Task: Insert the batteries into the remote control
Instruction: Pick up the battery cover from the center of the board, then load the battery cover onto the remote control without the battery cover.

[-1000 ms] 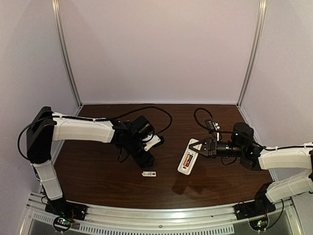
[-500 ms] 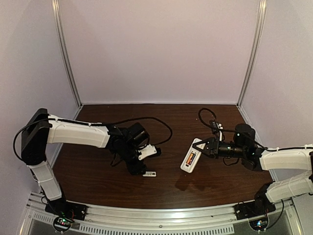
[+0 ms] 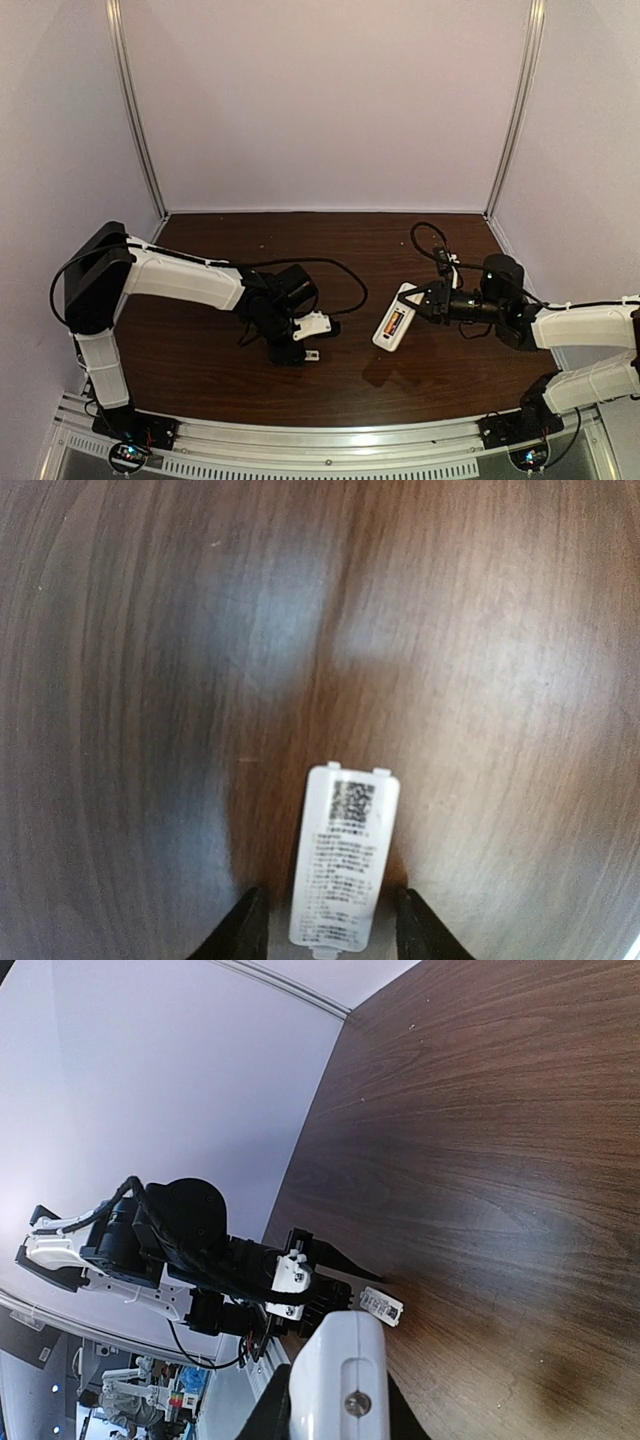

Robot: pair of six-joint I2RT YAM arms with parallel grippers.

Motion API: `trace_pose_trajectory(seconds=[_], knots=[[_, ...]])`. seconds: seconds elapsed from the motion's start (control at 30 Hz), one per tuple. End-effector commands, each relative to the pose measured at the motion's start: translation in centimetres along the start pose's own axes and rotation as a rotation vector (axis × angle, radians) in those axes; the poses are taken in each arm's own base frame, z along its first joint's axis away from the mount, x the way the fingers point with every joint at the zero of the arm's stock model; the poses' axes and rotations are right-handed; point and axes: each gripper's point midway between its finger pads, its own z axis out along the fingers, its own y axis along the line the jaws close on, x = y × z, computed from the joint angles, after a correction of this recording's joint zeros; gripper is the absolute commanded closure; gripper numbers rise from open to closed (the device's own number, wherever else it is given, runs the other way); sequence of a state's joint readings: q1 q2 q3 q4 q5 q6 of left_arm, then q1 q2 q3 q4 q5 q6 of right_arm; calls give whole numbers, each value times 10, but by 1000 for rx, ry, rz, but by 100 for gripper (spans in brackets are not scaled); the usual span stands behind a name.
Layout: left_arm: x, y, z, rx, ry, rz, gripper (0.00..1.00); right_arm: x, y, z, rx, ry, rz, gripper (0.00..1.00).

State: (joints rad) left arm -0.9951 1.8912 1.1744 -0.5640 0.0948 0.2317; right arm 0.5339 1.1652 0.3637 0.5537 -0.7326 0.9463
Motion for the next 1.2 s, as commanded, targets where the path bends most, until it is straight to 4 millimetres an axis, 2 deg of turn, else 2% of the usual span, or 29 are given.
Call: trace_pose_trajectory(seconds=[0.0, 0.17, 0.27, 0.43, 0.53, 0.67, 0.73, 0.9, 1.17], knots=[[-3, -3, 12, 26, 1, 31, 57, -1, -1, -3, -13, -18, -9, 100], [-4, -6, 9, 45, -4, 9, 69, 1, -5, -1, -7, -15, -1, 100], [-12, -5, -3, 36, -39, -28, 74, 1, -10, -1, -2, -23, 11, 100], [-31, -1, -41, -8, -140, -132, 84, -2, -11, 3, -28, -51, 49, 100], [-44, 0, -72, -29, -216, -224, 84, -3, -9, 7, -26, -72, 54, 100], [-66, -11, -108, -35, -305, -330, 84, -5, -4, 15, -37, -102, 61, 100], [-77, -18, -118, -20, -333, -377, 84, -5, -4, 17, -43, -117, 74, 100], [-108, -41, -122, 30, -359, -416, 82, -2, -2, 23, -57, -140, 100, 100], [-131, -44, -112, 65, -347, -501, 83, 2, 3, 25, -52, -183, 92, 100]])
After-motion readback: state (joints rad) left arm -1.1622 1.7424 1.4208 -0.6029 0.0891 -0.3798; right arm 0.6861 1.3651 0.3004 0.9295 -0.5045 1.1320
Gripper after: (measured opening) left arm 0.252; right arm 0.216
